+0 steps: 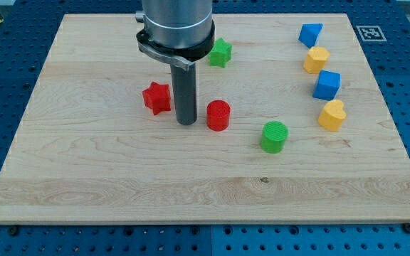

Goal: Push red circle closer to green circle

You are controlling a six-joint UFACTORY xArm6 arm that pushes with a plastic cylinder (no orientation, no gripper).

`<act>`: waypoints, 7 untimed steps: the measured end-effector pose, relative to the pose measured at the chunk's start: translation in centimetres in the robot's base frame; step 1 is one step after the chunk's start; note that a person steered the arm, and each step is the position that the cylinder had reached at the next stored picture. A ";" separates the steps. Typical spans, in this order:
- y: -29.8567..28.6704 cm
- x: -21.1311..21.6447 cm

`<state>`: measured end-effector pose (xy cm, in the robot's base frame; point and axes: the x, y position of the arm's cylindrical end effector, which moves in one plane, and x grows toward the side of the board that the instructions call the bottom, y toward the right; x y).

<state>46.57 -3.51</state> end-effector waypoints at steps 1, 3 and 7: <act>0.6 0.0; 3.2 0.0; 7.1 0.0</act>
